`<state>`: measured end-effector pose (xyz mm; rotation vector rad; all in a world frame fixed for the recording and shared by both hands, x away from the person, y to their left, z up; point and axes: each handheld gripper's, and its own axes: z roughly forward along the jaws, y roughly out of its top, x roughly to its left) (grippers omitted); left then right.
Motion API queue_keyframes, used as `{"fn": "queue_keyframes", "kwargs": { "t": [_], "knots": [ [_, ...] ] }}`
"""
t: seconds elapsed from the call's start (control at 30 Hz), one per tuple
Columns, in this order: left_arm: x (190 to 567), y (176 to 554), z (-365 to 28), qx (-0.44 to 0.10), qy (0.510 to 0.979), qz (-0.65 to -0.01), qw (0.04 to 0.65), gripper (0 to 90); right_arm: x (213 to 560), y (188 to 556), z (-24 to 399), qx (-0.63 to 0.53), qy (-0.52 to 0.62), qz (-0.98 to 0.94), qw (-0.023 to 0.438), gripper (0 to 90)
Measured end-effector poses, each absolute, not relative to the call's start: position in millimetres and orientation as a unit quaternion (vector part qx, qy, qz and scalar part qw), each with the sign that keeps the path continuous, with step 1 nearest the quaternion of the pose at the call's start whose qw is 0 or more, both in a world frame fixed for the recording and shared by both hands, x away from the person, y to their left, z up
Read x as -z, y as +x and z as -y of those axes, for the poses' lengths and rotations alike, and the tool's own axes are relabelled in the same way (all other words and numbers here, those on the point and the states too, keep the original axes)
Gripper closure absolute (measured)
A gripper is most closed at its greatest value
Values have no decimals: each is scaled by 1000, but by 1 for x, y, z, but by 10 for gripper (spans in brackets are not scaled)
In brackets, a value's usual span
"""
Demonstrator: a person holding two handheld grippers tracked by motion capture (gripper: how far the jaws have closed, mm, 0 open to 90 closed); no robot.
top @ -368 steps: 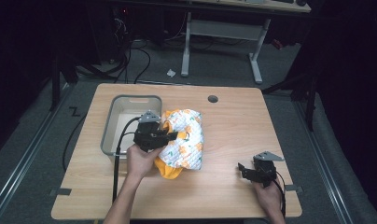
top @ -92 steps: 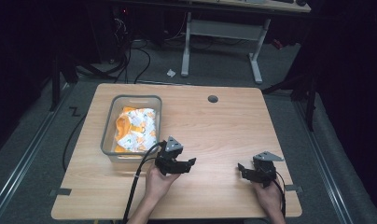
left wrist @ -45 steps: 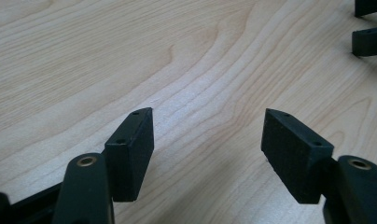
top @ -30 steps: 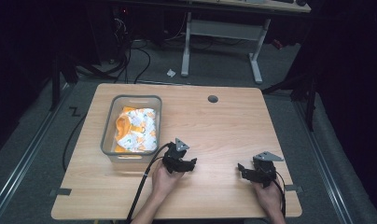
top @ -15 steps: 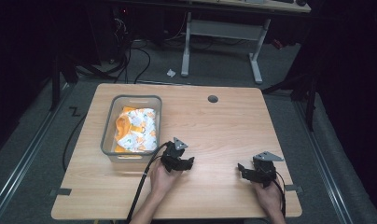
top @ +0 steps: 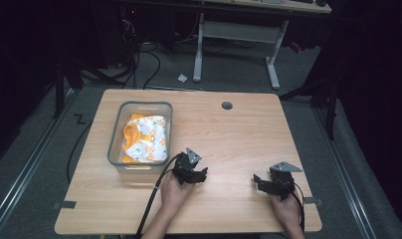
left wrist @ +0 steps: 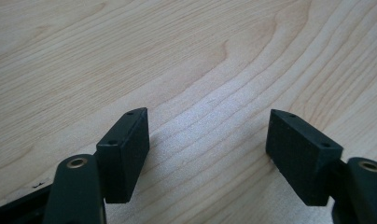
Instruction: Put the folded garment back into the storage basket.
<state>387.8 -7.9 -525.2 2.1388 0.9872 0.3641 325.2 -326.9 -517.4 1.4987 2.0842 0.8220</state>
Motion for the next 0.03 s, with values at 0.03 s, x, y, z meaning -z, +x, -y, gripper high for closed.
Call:
{"fn": "queue_keyframes", "kwargs": {
  "t": [0.03],
  "knots": [
    [525, 388, 8, -141, 834, -385, 371, 304, 517, 325, 327, -297, 542, -754, 221, 264]
  ]
}}
